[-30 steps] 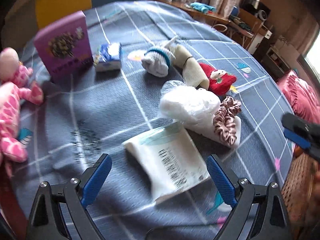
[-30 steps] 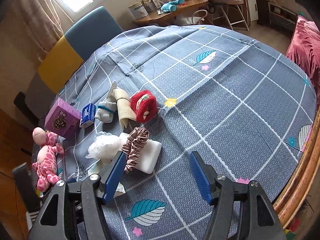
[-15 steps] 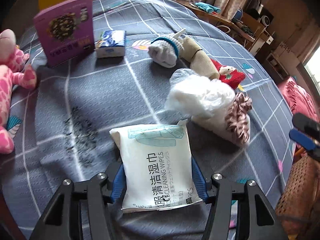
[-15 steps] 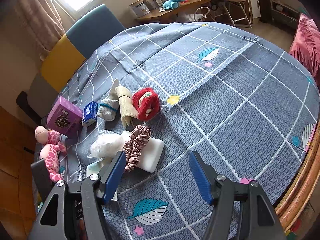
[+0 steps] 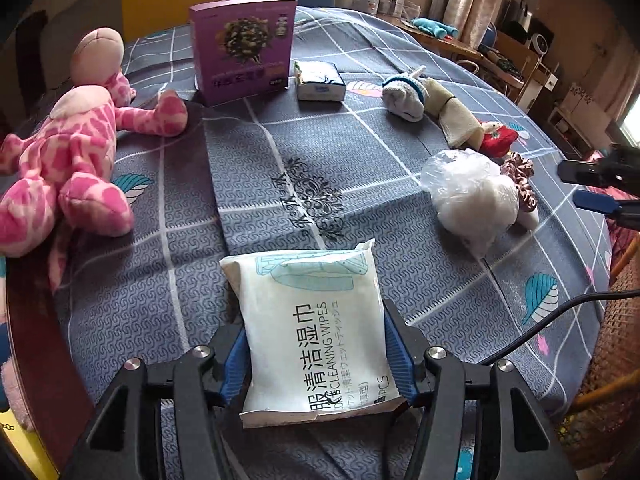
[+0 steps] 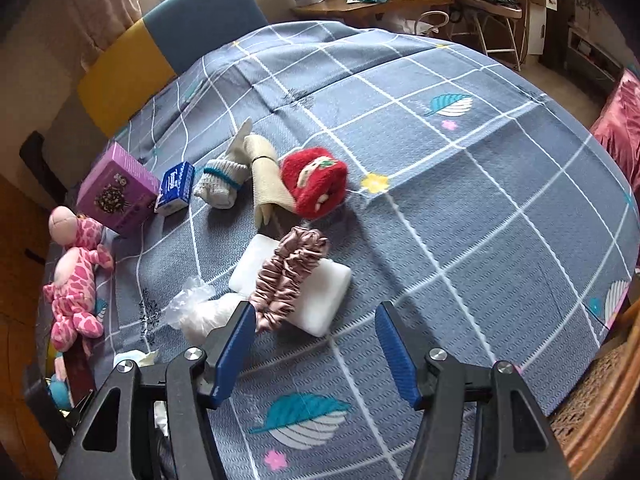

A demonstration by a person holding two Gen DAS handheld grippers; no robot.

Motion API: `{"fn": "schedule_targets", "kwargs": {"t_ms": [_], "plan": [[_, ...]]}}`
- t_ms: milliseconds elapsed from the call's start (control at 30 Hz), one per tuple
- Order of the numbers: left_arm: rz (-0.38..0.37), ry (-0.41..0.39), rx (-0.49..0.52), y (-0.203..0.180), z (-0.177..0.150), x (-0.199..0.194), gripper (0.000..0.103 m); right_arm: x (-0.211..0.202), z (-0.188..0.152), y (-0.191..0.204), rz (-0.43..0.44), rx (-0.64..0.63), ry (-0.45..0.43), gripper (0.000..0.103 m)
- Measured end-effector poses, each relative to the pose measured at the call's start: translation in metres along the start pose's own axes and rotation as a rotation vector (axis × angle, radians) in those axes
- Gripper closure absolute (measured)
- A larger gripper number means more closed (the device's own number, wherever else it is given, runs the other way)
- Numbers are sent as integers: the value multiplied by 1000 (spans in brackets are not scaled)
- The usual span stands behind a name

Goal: Organize soft objects
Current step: 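Grasp the white wipes pack with the left gripper while the right gripper grasps the pink scrunchie, then carry the wipes pack to the gold tray and release it with the left gripper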

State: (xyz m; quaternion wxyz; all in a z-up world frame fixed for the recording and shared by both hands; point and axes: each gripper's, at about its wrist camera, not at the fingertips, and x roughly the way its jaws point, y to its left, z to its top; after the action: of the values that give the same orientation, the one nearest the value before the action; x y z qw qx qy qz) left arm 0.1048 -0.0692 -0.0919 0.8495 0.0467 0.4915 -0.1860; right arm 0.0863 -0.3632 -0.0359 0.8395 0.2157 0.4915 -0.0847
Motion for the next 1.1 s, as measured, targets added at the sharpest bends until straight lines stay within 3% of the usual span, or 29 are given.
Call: {"fn": "schedule_targets", "kwargs": {"t_ms": [300,367,400,567,767,1100], "plan": [[-13,-41,-18,2,-5,0,42,63,19,34,-146,-50,85,53],[-11,-44,-16,1,-5,0,41,65,16,40,-203,-109,66,68],[-7,-45,-12,1,-5,1,41,63,15,43,-199,-130,52,85],[-2,-56,-8,-2,-8,1,42,64,13,43,-186,-148,62,85],[1,-57,-12,-1,-7,-2,45,65,17,25,-86,-43,84,82],[-16,-113,-54,4,-7,-42,45,67,13,41,-159,-160,56,84]]}}
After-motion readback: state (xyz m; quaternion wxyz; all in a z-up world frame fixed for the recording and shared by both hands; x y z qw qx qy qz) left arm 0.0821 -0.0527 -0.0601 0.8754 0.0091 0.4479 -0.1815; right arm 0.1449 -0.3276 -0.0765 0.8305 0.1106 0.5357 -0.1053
